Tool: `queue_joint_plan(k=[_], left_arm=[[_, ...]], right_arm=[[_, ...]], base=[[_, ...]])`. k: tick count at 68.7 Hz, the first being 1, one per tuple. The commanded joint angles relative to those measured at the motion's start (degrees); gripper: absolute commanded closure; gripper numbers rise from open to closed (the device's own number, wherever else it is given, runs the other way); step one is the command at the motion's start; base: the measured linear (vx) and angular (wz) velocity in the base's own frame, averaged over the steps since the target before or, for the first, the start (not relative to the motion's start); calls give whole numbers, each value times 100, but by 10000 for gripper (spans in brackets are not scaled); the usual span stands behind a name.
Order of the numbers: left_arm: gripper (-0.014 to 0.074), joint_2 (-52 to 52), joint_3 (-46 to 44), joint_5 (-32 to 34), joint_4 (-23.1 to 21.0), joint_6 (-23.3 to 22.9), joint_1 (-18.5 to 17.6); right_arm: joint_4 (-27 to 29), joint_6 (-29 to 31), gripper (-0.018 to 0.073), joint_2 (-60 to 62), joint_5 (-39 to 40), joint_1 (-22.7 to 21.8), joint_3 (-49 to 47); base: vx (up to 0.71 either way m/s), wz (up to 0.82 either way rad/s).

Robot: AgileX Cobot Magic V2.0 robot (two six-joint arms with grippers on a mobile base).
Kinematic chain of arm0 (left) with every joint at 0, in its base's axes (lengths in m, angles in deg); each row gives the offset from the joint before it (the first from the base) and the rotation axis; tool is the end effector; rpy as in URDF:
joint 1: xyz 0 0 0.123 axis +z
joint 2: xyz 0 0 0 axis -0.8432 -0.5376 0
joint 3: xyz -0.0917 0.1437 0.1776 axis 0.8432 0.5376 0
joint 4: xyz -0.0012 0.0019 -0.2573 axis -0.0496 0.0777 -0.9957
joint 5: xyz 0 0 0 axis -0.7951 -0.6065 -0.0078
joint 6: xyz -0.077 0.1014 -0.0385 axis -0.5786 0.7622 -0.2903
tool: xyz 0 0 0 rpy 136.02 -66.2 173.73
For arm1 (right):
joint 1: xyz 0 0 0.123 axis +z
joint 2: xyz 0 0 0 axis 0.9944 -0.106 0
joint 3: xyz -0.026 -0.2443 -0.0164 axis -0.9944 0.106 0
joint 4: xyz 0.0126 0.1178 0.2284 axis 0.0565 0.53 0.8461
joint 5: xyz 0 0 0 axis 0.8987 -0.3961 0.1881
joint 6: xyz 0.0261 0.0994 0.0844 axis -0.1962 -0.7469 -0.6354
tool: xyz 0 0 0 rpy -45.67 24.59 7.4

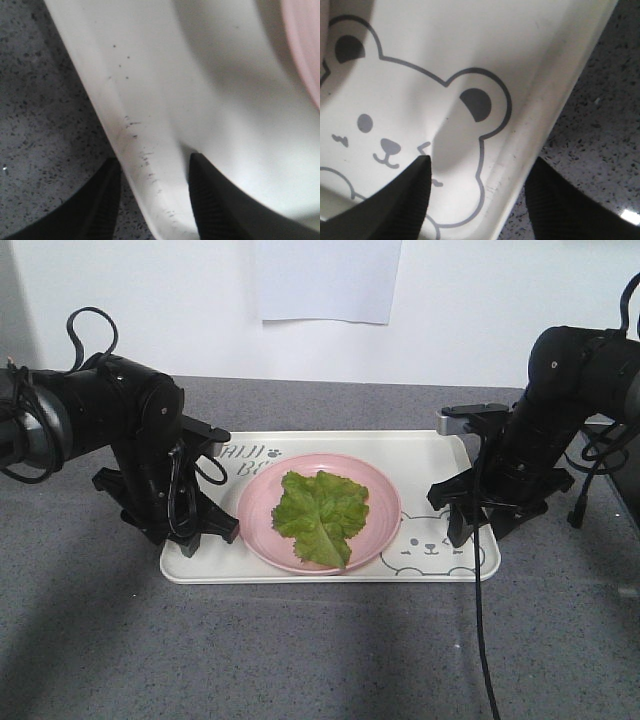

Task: Transfer vegetables to tray and serve
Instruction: 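Open both grippers and lift them away from the tray edges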

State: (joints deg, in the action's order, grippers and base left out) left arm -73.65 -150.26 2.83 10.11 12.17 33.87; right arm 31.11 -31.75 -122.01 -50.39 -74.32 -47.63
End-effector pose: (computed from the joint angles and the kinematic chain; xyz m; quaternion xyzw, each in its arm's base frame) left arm 0.3589 -0.1449 0.1431 0.1833 0.9806 0.0281 0.0636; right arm 0.3685 0.0852 0.1567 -0.1542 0.9837 0.0857 0.0349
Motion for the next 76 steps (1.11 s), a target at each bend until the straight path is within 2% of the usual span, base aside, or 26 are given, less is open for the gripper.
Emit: queue_joint_plan(k=[1, 37, 48, 59, 76], left_arm=[[267, 348, -173, 158, -157, 10, -73], [267, 526, -173, 160, -12, 5, -73], [268, 622, -173, 137, 61, 5, -73], [268, 888, -173, 295, 132, 5, -73], [318, 1551, -173, 751, 126, 5, -73]], right_arm=[[143, -118, 146, 405, 124, 43, -222], [-111, -450, 154, 672, -144, 43, -582], [-118, -440, 188, 910, 203, 43, -582], [-53, -326, 260, 1362, 817, 43, -582], [318, 335, 470, 2131, 1338, 43, -582]], base=[[0, 0], [0, 0], [0, 0], [0, 0], [0, 0]])
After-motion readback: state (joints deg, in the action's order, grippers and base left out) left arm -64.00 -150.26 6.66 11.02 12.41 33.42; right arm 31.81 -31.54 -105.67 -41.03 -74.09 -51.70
